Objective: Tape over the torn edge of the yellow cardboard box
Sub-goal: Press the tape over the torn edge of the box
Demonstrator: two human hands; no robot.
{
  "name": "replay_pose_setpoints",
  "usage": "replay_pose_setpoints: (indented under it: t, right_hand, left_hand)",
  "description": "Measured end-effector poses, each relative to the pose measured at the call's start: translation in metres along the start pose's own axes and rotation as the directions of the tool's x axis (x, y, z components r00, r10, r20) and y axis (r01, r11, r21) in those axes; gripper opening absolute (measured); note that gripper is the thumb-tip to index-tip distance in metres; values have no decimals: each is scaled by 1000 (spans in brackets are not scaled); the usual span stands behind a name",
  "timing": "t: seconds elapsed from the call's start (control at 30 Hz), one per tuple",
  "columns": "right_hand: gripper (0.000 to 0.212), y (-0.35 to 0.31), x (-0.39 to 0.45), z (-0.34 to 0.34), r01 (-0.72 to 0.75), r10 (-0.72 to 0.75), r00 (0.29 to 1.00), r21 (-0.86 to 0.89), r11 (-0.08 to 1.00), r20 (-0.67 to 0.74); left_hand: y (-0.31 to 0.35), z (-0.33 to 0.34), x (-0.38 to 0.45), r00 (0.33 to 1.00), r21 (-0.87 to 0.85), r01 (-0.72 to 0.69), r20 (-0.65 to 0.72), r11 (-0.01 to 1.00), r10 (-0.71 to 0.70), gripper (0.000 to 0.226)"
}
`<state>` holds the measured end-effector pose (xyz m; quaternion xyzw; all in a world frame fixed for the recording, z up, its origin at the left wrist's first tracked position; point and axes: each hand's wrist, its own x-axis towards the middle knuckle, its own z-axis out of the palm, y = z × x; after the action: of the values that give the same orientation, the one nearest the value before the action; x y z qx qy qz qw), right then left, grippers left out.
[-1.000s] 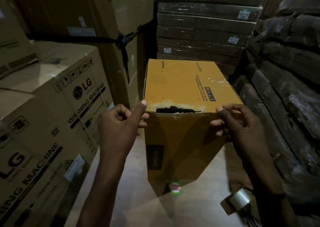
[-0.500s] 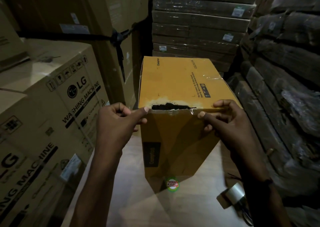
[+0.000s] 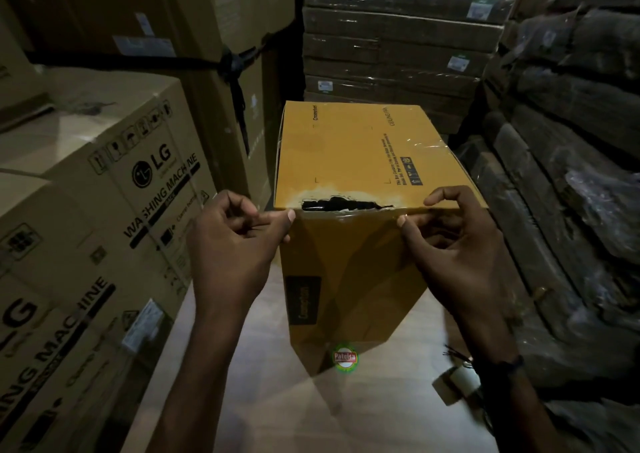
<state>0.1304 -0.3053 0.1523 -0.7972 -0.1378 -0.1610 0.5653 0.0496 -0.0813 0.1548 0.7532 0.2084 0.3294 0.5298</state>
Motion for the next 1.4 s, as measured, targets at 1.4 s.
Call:
replay_pose_setpoints:
  t: [1.4]
  right_hand:
    - [32, 16, -1, 14, 126, -148, 981, -174, 977, -123]
  left_hand:
    - [-11, 13, -7, 934, 468, -247, -117, 848, 336, 30]
